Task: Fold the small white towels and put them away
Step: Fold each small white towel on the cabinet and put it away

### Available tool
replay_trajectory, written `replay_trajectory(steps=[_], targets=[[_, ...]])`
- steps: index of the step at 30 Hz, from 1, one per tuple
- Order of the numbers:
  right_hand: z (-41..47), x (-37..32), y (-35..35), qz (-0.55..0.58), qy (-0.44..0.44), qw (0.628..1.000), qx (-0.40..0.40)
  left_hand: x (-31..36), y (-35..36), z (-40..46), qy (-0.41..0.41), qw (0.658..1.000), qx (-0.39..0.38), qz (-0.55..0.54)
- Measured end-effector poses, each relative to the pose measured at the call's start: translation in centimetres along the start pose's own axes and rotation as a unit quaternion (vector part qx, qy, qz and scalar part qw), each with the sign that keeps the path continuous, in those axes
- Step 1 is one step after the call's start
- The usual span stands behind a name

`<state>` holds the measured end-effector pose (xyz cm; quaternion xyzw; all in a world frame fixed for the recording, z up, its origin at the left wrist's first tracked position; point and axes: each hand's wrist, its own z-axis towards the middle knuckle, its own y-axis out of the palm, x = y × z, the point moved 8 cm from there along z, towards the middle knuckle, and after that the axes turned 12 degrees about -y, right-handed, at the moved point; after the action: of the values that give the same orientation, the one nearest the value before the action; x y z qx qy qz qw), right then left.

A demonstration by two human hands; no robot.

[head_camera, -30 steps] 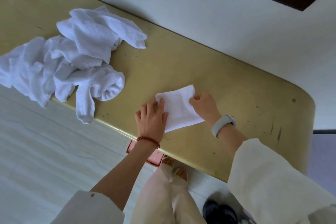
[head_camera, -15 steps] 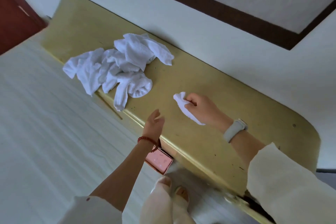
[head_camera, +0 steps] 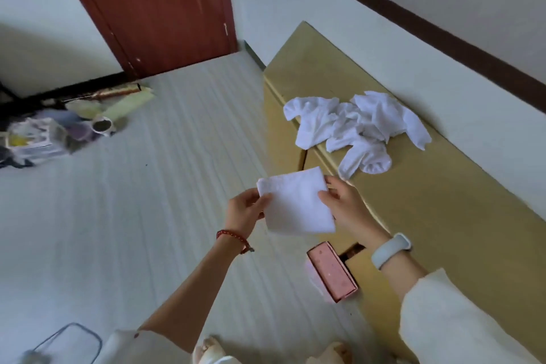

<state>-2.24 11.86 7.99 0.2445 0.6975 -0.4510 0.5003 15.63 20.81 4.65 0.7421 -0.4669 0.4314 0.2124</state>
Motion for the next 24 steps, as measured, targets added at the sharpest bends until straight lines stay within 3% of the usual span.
replay_trajectory(steps=[7, 15, 24], targets=[[4.1, -13.5, 23.4, -0.052, -0.136, 0.989, -0.038, 4.1, -27.1, -2.5, 0.138, 0.956, 0.241, 0.097], [7.7, -28.6, 47.1, -0.084, -0.283, 0.947, -0.123, 4.4, -52.6, -4.0, 0.108, 0.887, 0.436, 0.106], [18.1, -41.7, 72.6, -0.033, -0.371, 0.905, -0.205, 7.1, -78.4, 2.0, 0.081, 0.824, 0.553, 0.096]])
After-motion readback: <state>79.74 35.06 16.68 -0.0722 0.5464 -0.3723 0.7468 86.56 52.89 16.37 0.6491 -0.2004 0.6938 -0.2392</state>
